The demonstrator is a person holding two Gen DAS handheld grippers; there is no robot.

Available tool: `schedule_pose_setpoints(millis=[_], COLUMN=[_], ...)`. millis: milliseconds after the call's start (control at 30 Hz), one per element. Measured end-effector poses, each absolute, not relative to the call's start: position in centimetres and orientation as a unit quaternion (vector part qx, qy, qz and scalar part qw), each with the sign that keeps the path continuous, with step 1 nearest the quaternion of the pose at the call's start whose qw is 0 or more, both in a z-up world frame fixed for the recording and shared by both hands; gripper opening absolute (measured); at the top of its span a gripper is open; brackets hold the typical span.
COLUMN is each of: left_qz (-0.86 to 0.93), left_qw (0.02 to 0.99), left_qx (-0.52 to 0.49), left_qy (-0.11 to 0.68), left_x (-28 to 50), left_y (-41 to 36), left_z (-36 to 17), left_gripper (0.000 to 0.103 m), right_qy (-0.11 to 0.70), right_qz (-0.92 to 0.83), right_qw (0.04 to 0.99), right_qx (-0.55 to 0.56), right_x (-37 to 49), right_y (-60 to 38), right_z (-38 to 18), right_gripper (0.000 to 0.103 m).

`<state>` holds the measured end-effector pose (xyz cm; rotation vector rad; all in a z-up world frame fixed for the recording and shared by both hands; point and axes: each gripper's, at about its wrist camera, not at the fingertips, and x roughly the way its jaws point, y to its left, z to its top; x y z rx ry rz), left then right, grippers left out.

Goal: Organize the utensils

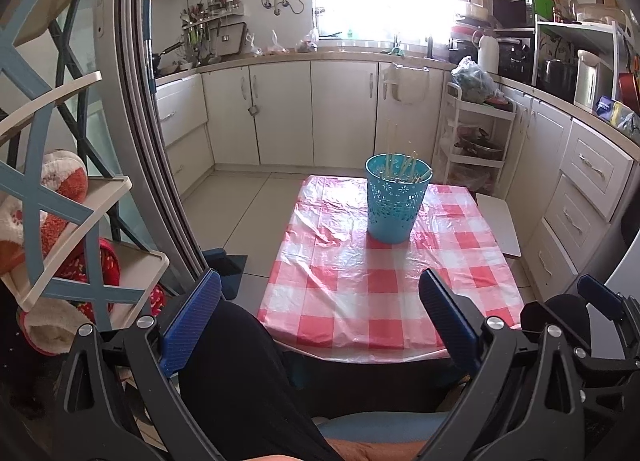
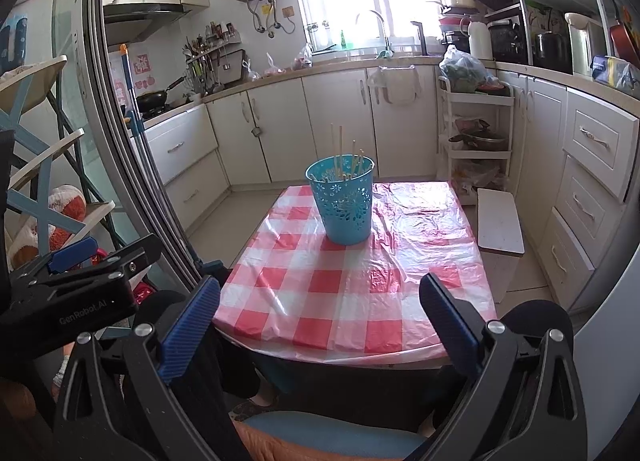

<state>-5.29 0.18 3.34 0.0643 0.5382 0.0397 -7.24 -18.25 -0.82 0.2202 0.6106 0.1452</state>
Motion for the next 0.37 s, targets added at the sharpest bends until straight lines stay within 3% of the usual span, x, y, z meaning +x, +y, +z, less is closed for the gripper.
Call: schedule_pose_setpoints(millis=[367], left_qz=[0.021], left_qw=[0.961], left_qx=[0.035], left_qy=[0.273], left_x=[-4.6], left_y=[-0.22], left_z=[2.95], left_gripper=[0.095], right_qy=[0.308], right_qz=[0.074], right_qw=[0.943], right_qx=[0.102], right_x=[-6.76], right_y=[-18.14], right_z=[-0.92], right_gripper=[0.096])
